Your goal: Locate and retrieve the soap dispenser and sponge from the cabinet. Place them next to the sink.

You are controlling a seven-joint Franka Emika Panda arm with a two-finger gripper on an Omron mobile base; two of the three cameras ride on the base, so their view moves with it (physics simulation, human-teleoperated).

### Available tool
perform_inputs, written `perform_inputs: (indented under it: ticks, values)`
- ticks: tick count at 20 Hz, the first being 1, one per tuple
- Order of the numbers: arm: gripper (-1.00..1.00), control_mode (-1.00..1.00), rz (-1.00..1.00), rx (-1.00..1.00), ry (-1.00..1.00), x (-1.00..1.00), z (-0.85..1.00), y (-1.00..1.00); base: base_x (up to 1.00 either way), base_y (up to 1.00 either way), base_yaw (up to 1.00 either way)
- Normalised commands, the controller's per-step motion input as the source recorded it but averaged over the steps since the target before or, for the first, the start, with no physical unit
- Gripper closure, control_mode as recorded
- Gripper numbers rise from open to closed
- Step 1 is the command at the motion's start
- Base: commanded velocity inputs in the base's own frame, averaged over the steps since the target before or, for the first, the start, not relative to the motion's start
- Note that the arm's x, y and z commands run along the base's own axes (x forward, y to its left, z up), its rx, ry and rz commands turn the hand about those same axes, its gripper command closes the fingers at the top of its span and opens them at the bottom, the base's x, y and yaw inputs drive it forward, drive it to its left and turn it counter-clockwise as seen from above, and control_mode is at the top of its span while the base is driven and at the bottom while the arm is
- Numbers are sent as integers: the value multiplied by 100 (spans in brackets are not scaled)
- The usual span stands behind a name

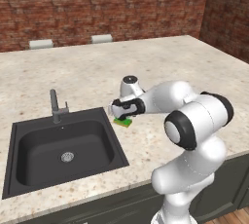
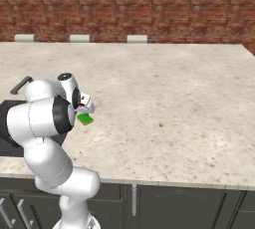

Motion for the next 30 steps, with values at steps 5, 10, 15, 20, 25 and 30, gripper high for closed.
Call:
perform_inputs:
  ticks: [5,10,15,20,25,30]
  values:
    - [-100,-100,0,0,17,-15,39,-21,0,0,0]
    - [-100,-100,4,0,13,-51,43,-4,0,0,0]
    - [-100,-100,6,0,3,-67,36,-2,0,0,0]
    - [-100,-100,6,5,-3,-80,13,-15,0,0,0]
    - [-100,-100,4,0,0,-59,56,-1,0,0,0]
    - [-100,-100,2,-1,-6,-44,43,-16,0,0,0]
